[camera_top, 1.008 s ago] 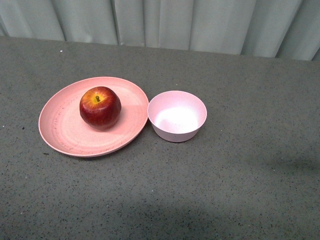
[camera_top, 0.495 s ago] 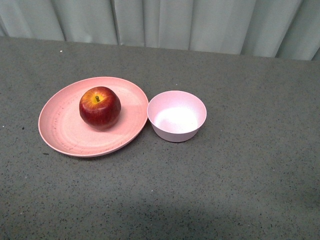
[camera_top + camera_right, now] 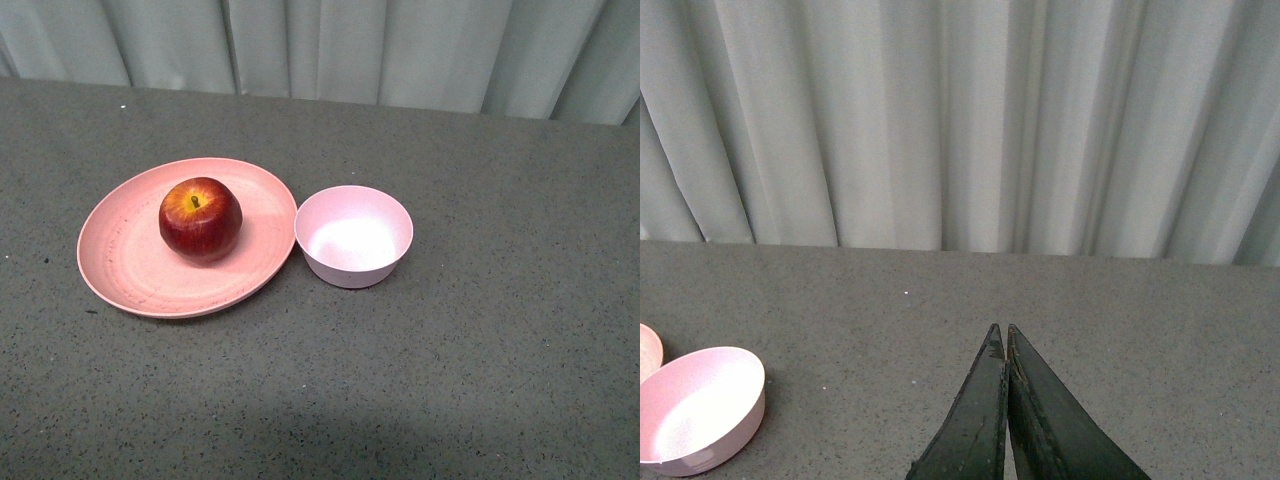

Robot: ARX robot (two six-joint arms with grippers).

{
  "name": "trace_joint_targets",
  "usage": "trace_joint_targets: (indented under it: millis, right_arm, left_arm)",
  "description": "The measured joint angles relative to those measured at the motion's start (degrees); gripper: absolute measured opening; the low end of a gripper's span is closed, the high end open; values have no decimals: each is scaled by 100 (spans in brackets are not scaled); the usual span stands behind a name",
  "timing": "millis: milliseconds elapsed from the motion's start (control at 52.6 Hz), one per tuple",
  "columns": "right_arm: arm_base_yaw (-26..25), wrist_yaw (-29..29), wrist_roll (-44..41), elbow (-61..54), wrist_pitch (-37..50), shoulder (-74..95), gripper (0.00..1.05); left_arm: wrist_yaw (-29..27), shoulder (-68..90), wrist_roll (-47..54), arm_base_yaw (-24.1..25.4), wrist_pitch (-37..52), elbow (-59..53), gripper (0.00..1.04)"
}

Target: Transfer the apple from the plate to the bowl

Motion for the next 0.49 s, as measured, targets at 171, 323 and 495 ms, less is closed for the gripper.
trace_joint_targets:
  millis: [171,323,495]
  right_arm:
    - [0,0,0,0,-529,-562,1]
    - [0,0,0,0,-927,-975,1]
    - [0,0,0,0,-1235,-1287,1]
  left_arm:
    - [0,0,0,0,0,0,98]
    - [0,0,0,0,0,0,98]
    - [0,0,0,0,0,0,98]
